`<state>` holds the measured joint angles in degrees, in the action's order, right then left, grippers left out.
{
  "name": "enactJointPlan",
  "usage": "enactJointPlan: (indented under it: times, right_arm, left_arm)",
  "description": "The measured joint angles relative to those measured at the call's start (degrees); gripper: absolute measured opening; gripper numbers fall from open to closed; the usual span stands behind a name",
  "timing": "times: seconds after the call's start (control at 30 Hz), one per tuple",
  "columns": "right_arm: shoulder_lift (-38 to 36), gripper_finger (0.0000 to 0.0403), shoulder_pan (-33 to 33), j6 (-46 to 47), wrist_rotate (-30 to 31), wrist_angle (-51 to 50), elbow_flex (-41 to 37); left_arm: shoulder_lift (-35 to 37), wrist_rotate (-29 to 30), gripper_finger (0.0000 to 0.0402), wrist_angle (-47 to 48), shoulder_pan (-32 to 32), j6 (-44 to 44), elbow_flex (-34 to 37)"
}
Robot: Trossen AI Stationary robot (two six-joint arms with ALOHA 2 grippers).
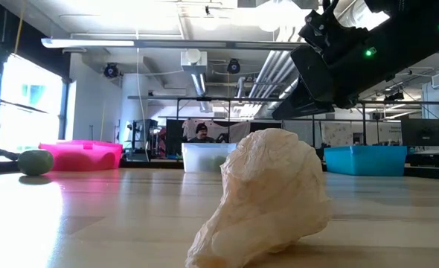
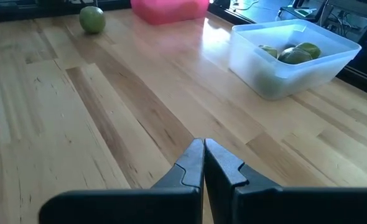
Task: Sort produce into baskets
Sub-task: Put the garlic into the blue bin
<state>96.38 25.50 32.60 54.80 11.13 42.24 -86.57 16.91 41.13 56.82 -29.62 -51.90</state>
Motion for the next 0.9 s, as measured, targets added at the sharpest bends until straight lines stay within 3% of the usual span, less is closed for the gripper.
enactJointPlan:
  times: [0.27,0.47,0.7,0.9]
  right_arm:
    - [0.0,0.0,0.0,0.2,-1.6,0.5,0.0]
    - [0.1,0.0,0.0,-1.2,-4.9,3.8,0.0]
    - [2.7,0.0017,0.0,-9.7,-7.2,15.9,0.0]
    - [3.6,0.0076,0.0,-14.8,-9.9,23.8,0.0]
  left_arm:
    - [13.7,-3.9,0.008,-28.1,-7.7,6.2,15.6]
    - [17.2,-10.3,0.0081,-51.4,-15.1,9.7,23.9]
    - [17.0,-8.2,0.0081,-64.5,-24.5,8.9,26.1]
    - [17.1,-8.2,0.0081,-77.3,-30.3,11.2,26.1]
